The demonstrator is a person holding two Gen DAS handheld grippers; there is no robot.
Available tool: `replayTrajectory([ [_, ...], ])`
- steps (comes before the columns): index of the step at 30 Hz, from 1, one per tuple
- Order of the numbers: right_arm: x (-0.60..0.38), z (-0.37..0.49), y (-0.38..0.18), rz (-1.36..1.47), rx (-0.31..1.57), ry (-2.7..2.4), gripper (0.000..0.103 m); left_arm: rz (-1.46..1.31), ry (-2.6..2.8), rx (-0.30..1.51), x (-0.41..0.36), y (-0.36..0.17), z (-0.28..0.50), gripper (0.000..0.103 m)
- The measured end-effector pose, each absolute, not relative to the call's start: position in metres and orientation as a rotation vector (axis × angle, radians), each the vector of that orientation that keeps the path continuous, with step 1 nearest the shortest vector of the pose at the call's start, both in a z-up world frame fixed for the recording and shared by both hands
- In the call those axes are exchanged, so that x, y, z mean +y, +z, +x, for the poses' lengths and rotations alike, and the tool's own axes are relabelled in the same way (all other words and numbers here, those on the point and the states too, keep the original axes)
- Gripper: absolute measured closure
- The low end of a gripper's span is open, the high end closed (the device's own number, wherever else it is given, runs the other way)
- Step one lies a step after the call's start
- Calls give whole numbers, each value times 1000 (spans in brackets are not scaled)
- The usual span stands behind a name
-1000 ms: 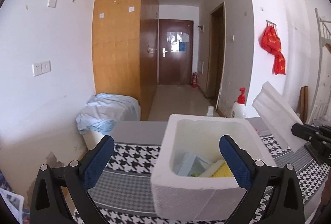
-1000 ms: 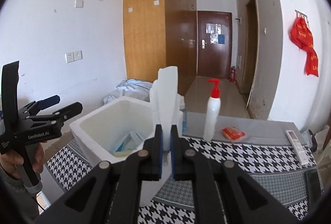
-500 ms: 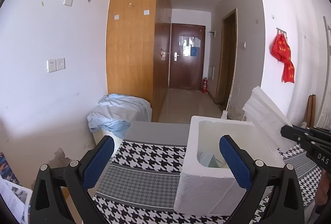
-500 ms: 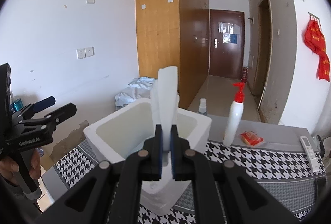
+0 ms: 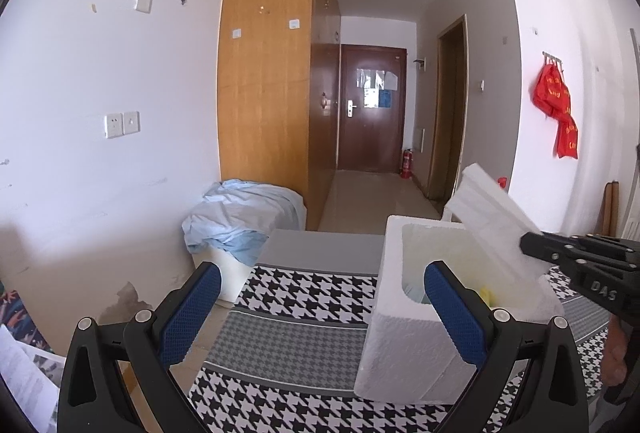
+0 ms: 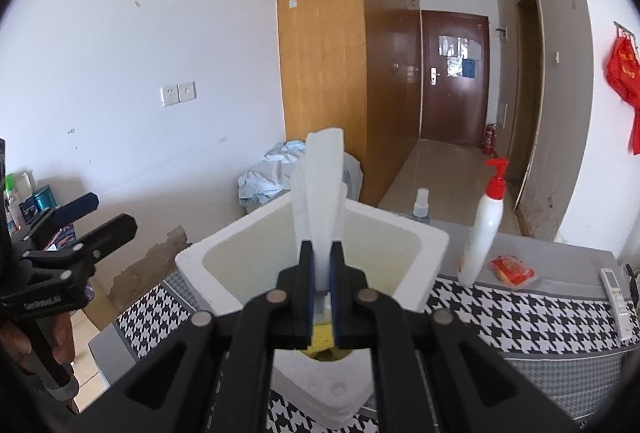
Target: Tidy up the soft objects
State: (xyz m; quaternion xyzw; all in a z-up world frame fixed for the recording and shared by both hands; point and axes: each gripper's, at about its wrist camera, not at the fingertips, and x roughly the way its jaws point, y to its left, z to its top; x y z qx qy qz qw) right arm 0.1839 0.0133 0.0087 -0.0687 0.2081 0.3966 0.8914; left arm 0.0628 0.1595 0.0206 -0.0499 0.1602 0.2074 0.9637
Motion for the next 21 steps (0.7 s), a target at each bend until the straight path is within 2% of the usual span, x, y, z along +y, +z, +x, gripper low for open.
replayTrajectory([
  [3,20,185,4,-163,447,830,92,-104,416,320,159,20,59,1],
  [5,24,185,3,-174,458,841,75,-109,412,319,160,20,58,1],
  [6,25,185,2,-178,461,844,57,-111,411,320,160,19,57,1],
  [7,26,185,1,-178,460,842,44,-113,409,321,161,19,56,1],
  [8,27,184,0,-174,456,842,40,-114,407,322,161,18,56,1],
  [13,25,182,0,-165,458,849,35,-131,408,326,165,16,54,1],
  [20,15,172,2,-156,441,842,34,-142,396,324,162,17,51,1],
  [21,12,169,3,-155,436,836,31,-144,392,322,161,17,50,1],
])
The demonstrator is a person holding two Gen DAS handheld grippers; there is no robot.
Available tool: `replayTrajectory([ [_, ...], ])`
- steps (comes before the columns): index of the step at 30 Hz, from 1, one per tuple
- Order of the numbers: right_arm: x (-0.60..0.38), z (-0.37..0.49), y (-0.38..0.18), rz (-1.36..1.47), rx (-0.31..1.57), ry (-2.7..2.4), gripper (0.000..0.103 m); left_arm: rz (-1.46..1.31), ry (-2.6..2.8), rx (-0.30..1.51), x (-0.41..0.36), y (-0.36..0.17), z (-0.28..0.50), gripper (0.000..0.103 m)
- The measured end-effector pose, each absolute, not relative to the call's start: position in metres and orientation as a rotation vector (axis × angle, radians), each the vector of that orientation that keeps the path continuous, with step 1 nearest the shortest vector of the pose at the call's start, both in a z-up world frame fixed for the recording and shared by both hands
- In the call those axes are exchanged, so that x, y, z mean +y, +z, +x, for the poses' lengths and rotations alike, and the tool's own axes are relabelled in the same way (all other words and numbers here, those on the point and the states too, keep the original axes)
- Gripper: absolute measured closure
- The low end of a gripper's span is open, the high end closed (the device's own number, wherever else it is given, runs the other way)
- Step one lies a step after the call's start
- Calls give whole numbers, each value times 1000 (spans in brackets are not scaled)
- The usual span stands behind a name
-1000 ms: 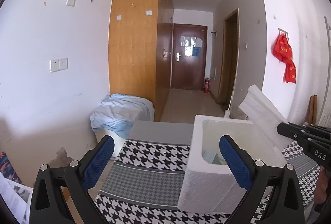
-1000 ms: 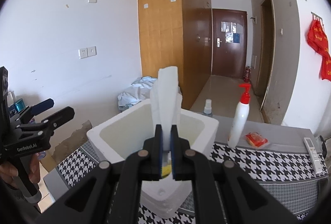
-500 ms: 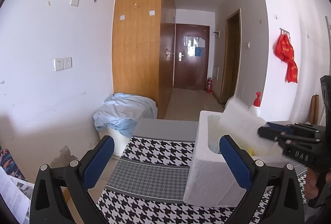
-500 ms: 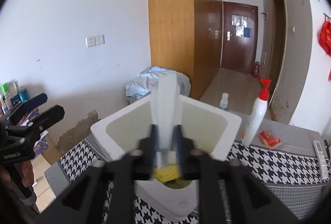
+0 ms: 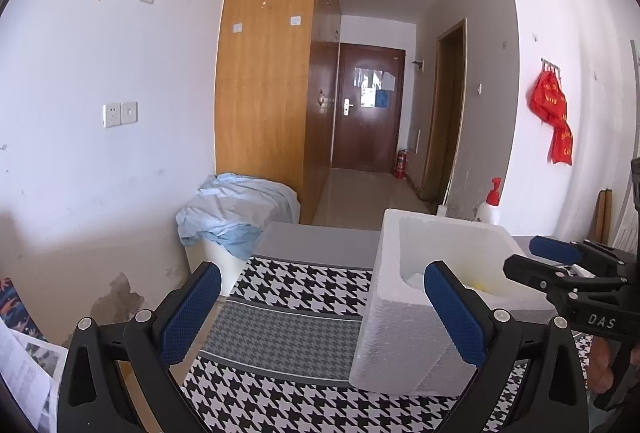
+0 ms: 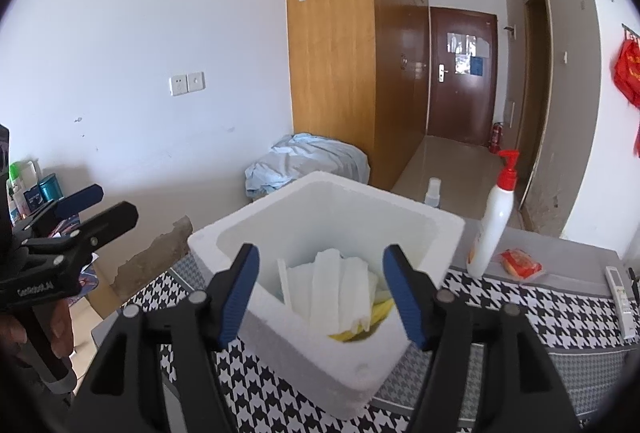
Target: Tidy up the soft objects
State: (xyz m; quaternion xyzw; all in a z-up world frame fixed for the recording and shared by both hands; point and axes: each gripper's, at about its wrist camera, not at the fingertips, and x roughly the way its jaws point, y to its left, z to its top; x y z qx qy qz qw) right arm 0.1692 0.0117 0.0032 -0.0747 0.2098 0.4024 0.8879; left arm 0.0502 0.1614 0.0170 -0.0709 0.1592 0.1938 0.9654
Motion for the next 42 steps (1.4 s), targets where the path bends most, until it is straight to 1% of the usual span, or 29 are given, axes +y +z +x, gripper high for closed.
replayTrajectory([
  [1,8,167,4,-148,431,831,25,-145,386,320,160,18,49,1],
  [3,3,164,6,-125,423,828,20,-142,368,314,156,18,46,1],
  [5,-8,161,10,-83,415,824,11,-130,356,308,152,20,43,1],
  [6,-11,160,11,-71,413,823,3,-127,352,305,149,22,41,1],
  [7,-17,157,12,-56,405,818,0,-125,348,301,147,23,40,1],
  [31,-93,118,22,-23,324,711,0,-88,248,271,81,39,26,1],
  [42,-110,109,21,-27,283,691,0,-96,263,236,64,42,21,1],
])
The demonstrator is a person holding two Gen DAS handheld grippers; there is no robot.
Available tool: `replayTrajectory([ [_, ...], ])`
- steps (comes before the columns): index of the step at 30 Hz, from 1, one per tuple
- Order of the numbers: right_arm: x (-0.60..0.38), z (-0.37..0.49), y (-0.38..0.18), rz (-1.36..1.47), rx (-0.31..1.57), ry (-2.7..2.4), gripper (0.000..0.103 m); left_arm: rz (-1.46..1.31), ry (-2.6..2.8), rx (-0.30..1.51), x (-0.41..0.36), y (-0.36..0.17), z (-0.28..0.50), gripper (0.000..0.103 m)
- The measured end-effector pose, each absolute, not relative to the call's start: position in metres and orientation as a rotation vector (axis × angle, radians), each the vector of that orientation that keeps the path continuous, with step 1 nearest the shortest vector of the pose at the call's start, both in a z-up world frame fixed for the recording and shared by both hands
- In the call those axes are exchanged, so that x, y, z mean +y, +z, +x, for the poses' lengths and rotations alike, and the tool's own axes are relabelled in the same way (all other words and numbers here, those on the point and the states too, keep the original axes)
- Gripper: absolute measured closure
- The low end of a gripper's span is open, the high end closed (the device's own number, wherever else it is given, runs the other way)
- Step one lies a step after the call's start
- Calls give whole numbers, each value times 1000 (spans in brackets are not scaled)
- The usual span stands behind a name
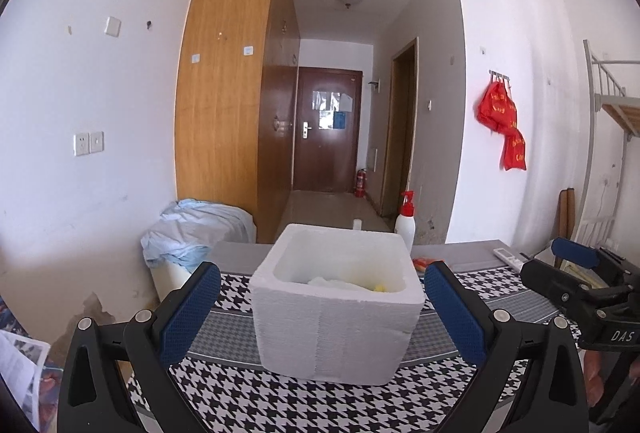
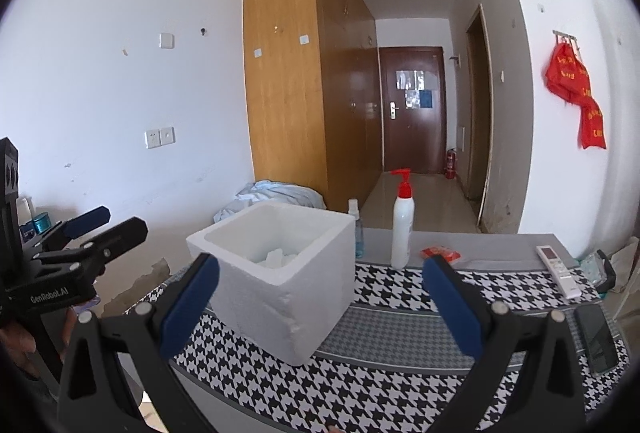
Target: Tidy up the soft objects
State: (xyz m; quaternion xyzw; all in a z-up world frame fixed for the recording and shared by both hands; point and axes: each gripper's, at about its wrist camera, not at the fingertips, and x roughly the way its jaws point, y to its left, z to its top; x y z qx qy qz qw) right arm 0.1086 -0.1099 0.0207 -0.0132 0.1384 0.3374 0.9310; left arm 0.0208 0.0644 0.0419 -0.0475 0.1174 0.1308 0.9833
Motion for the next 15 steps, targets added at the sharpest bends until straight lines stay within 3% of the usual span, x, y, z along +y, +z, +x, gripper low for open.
replayTrajectory([
  [15,-131,94,7,-44,221,669,0,-117,261,158,48,28,3,1],
])
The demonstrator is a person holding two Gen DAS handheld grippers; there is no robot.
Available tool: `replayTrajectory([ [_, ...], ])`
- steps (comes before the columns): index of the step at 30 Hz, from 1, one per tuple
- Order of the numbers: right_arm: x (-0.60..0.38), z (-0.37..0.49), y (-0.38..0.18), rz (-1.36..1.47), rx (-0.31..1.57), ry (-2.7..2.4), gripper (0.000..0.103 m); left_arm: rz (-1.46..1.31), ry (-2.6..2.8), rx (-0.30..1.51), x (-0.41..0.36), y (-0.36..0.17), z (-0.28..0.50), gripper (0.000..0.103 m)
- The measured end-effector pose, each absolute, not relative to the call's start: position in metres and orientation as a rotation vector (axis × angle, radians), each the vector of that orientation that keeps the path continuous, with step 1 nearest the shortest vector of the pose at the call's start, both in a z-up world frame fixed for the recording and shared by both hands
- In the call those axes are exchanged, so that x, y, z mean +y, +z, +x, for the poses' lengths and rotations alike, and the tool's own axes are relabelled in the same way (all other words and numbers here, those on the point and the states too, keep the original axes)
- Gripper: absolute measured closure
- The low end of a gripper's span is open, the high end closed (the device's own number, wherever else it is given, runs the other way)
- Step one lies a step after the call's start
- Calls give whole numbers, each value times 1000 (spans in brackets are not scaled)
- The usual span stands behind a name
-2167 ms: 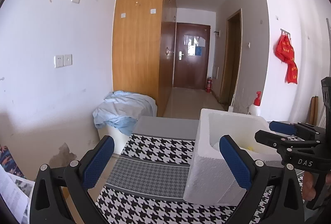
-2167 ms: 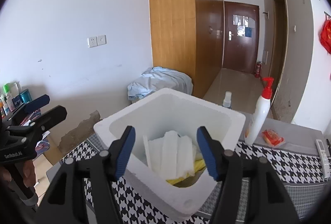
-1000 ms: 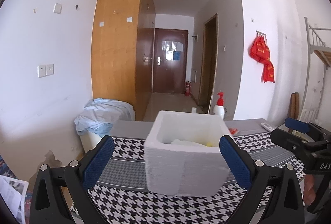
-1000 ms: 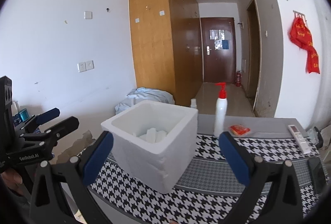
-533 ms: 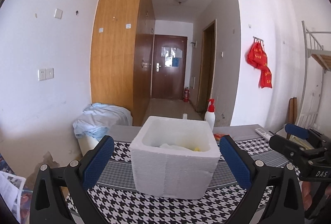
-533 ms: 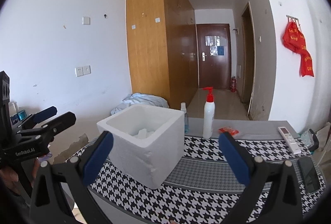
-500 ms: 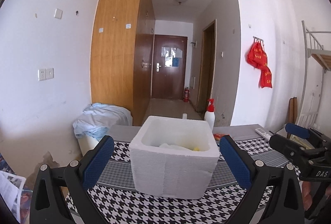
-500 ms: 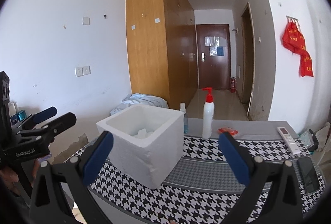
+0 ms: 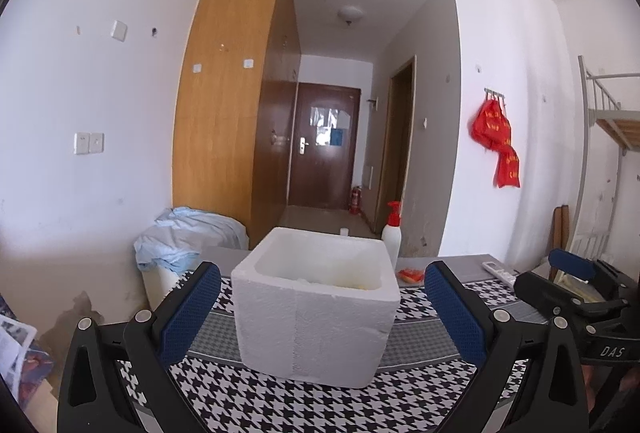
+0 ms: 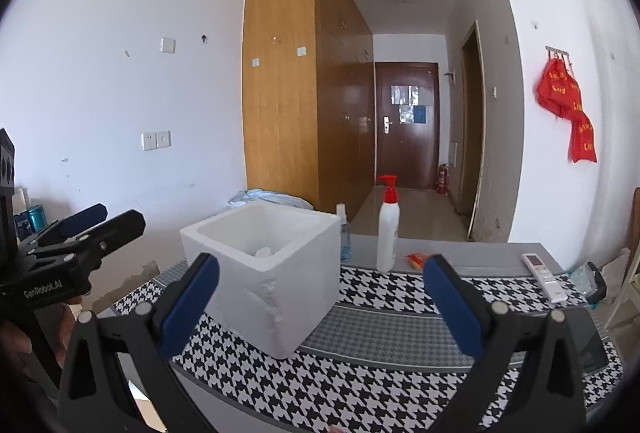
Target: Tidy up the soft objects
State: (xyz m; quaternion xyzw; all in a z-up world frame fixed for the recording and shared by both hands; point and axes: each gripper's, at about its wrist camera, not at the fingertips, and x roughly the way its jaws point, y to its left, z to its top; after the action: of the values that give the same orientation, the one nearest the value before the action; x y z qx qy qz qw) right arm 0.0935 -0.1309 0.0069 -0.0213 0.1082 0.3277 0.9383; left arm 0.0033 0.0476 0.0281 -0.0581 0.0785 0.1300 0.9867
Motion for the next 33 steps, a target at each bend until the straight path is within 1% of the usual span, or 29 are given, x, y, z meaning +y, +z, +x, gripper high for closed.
replayTrajectory([
  [13,-145,78,-4,-28,211,639,0,-110,286,143,38,17,-12,1],
  [23,-148,70,-9,-32,202,623,0,-107,308,176,37,8,-10,1],
  [33,-150,63,-16,-40,206,617,0,-53,326,159,27,3,-18,1],
])
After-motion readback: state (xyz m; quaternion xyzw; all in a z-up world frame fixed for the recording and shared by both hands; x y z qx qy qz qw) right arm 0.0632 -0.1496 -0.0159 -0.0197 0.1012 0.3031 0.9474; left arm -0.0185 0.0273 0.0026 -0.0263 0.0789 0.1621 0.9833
